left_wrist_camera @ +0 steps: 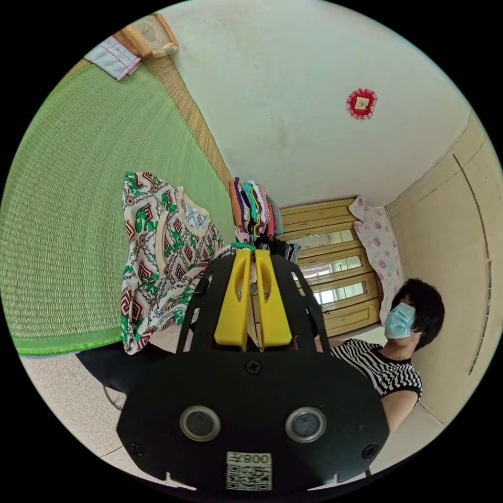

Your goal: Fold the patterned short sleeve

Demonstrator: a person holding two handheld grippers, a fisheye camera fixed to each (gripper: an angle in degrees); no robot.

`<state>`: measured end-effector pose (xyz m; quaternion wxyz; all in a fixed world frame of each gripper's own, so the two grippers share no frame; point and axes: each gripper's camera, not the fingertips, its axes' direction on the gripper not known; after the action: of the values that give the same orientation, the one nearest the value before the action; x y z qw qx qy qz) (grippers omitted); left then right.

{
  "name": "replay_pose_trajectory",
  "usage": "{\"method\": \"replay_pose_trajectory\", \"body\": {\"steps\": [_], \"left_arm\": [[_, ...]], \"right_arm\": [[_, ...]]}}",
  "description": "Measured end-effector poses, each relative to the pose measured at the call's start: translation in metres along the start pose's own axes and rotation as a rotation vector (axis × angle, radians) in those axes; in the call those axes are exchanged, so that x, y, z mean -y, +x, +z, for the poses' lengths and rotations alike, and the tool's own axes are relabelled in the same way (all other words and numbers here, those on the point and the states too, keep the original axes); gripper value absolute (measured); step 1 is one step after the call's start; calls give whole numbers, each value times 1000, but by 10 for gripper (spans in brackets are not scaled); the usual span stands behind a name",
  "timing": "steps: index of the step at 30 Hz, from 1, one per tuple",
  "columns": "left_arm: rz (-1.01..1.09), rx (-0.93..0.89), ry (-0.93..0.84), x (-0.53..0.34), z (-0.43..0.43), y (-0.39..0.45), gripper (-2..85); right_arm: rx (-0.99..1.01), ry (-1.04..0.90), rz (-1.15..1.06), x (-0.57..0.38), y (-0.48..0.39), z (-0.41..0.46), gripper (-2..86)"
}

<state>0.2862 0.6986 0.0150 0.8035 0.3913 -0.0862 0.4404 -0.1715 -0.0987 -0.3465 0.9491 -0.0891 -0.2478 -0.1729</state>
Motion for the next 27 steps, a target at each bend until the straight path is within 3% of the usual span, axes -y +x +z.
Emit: {"method": "replay_pose_trajectory", "body": {"steps": [13, 27], "left_arm": [[-95, 50, 17, 94, 39, -95, 14], [-205, 96, 30, 152, 76, -195, 17]], "right_arm": [[-28, -49, 79, 122, 18, 70, 6], [-38, -78, 191, 187, 57, 137, 7]]}}
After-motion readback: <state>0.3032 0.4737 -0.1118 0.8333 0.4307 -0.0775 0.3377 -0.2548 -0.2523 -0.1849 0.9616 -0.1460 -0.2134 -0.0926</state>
